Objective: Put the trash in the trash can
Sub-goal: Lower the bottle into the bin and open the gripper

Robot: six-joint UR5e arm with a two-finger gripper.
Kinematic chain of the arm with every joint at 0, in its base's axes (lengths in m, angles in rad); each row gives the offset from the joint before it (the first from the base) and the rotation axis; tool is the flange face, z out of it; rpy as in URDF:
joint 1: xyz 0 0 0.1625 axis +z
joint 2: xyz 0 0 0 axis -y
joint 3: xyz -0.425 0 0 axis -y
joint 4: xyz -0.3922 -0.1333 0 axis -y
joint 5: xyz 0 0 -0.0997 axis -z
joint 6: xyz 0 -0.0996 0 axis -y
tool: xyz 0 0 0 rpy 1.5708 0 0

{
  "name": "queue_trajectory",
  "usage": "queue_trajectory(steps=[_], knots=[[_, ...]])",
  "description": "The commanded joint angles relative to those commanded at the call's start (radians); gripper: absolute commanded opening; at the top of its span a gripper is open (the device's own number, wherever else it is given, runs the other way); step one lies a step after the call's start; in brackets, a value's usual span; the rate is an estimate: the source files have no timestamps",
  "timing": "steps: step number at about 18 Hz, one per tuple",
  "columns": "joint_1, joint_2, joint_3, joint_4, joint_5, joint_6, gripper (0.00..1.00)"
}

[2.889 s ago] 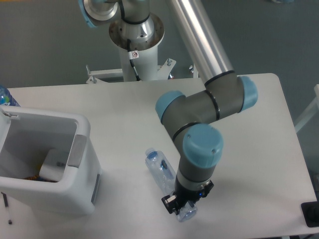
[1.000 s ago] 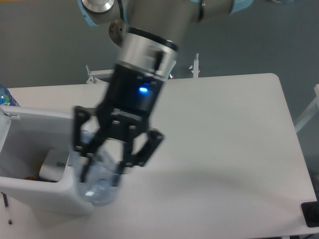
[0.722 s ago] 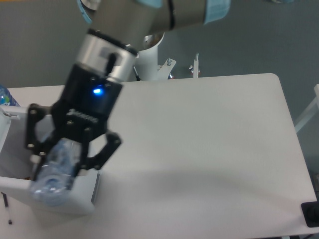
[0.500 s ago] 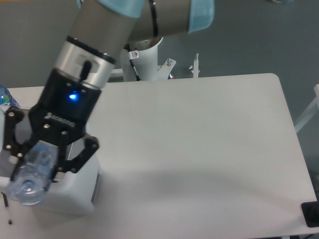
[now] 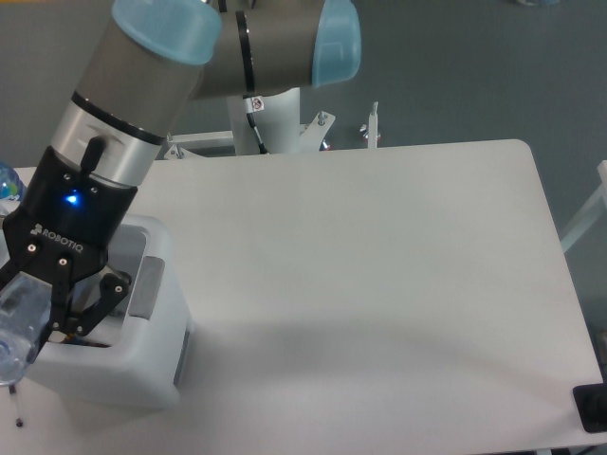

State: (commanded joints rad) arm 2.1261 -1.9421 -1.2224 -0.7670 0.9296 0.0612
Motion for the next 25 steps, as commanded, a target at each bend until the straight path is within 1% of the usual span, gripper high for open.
queue_trajectory(steps=[2, 5, 7, 12, 15, 18, 21, 23, 24, 25], knots=[[0.0, 0.006, -0.015, 0.0, 0.002, 0.017, 0.54], [0.0, 0.011, -0.029, 0.0, 0.003, 0.028, 0.61], [0.0, 0.018, -0.045, 0.0, 0.003, 0.035, 0.68], [0.015, 0.022, -0.081, 0.0, 0.005, 0.074, 0.71], [0.057, 0.029, -0.098, 0.0, 0.003, 0.078, 0.73], [0.107, 0.031, -0.101, 0.0, 0.003, 0.12, 0.76], [0.17, 0.037, -0.101, 0.0, 0.0, 0.126, 0.79], [0.213, 0.037, -0.101, 0.0, -0.002, 0.127, 0.79], [0.238, 0.037, -0.101, 0.0, -0.003, 0.14, 0.81], [0.259, 0.038, -0.103, 0.0, -0.006, 0.164, 0.85]])
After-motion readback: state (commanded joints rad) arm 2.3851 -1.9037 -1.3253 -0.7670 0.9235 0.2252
